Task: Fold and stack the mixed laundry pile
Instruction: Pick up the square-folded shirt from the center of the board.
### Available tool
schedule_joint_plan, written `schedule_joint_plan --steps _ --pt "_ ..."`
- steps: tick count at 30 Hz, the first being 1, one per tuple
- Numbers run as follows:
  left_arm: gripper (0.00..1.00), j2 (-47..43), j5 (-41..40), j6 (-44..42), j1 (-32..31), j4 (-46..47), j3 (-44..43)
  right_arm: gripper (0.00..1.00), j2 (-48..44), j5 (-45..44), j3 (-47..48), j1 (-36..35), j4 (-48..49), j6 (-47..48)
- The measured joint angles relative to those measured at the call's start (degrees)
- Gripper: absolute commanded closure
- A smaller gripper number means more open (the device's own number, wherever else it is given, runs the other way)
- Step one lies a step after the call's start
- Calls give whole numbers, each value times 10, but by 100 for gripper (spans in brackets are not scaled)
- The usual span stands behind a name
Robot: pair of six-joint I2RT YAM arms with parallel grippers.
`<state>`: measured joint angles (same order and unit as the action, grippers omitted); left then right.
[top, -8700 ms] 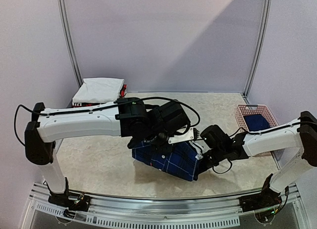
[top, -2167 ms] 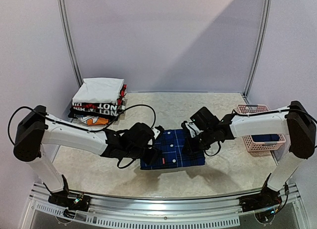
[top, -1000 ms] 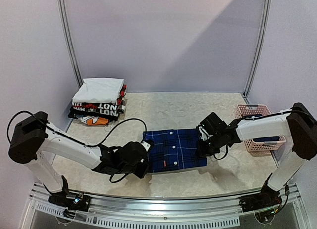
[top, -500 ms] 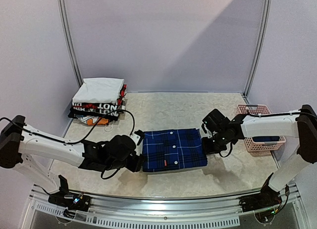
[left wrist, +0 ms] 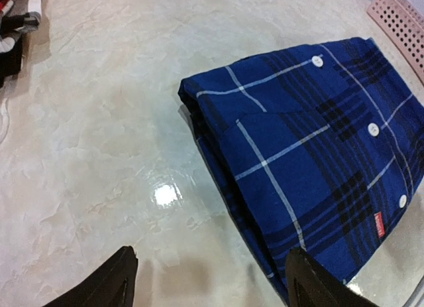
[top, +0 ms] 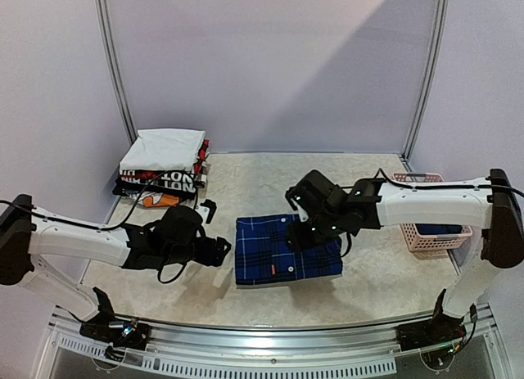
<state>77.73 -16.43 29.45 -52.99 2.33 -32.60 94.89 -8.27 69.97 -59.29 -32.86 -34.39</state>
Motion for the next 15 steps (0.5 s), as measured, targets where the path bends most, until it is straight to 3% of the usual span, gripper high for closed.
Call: schedule_joint_plan --steps 8,15 --pt "25 -1 44 24 55 30 27 45 126 -27 115 -110 3 -1" --pt "25 -26 64 39 108 31 71 41 206 -38 180 -153 9 -1"
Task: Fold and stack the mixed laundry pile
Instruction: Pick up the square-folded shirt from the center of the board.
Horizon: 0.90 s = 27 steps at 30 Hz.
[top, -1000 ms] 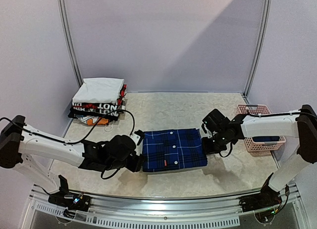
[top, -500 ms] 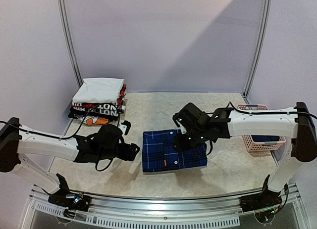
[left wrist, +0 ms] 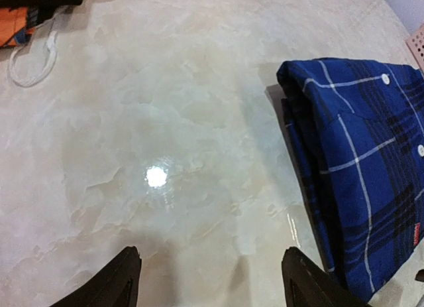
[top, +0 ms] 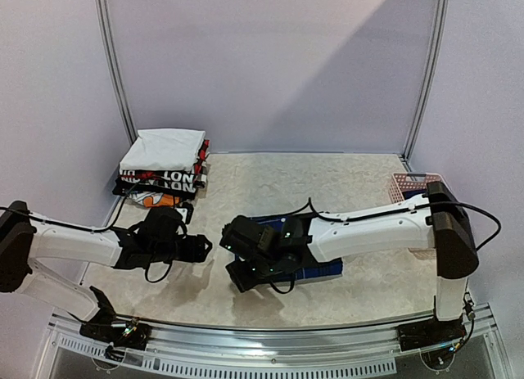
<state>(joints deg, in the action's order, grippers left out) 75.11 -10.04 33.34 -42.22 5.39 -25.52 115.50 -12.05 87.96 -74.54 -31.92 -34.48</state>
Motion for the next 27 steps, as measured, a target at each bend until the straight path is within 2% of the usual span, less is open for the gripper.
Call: schedule_joint_plan --steps 8,15,19,25,27 --pt "26 -31 16 8 33 4 28 45 66 -9 37 -6 3 0" --pt "27 -32 24 9 40 16 37 55 120 -31 73 -11 -13 0" --pt "28 -32 31 9 40 21 39 67 132 -55 82 -14 -20 -4" --pt "31 -28 38 11 40 31 39 93 139 -99 88 -18 -42 -17" --pt "32 -21 45 14 40 38 39 96 139 -113 88 -19 -46 -22"
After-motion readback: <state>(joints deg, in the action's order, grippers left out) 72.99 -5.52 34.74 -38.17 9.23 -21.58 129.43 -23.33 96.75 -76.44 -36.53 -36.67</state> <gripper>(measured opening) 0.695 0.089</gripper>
